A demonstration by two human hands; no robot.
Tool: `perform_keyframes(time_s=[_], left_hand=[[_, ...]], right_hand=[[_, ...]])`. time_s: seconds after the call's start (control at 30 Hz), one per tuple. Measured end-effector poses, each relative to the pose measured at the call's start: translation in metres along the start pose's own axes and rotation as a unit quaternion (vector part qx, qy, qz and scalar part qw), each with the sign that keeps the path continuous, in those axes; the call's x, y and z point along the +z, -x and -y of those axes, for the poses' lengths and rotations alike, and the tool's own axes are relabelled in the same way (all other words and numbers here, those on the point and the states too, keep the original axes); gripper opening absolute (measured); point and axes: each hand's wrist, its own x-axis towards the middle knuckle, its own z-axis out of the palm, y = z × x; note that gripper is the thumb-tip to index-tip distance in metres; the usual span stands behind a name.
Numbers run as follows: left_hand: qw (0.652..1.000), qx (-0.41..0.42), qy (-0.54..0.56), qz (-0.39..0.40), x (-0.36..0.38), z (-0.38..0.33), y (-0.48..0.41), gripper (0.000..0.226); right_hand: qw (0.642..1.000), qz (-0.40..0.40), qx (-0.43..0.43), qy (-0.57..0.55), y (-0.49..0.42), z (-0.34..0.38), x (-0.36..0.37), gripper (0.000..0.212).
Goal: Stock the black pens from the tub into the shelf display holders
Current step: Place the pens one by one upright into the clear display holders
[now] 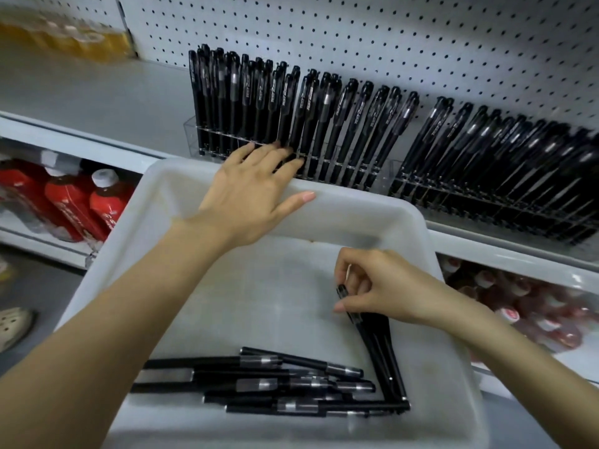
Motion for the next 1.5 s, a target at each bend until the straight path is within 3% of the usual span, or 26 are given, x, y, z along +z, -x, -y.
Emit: perform_keyframes(time_s=[0.1,0.17,0.3,0.5,0.67,0.97,1.5], left_hand=[[1.0,0.0,-0.002,-0.005,0.001,0.0,0.0,0.076],[1.0,0.0,0.0,-0.005,0.001,-0.001,0.0,0.075],[1.0,-0.003,-0.003,-0.001,0.0,-0.001,0.0,0.076],[1.0,-0.007,0.001,-0.002,-0.001,-0.002,0.0,0.078],[1.0,-0.006,0.005,-0.005,0.001,-0.002,0.0,0.075],[1.0,-0.007,0.013,-0.006,0.0,-0.002,0.0,0.076],[1.0,-0.001,0.004,-0.014,0.001,-0.001,-0.001,0.074]], right_hand=[[0.997,0.008,0.011,-0.081,0.001,0.001,-0.012,0.026],[0.989,-0.03,-0.012,-0.143,0.001,0.004,-0.029,0.025],[0.955,-0.18,-0.086,-0.218,0.0,0.019,-0.067,0.02],[0.867,-0.417,-0.149,-0.227,-0.004,0.028,-0.102,0.018],[0.824,-0.515,-0.134,-0.193,-0.017,0.026,-0.127,0.02],[0.825,-0.538,-0.119,-0.13,-0.032,0.021,-0.125,0.02],[0.883,-0.46,-0.057,-0.067,-0.043,0.014,-0.119,0.018]])
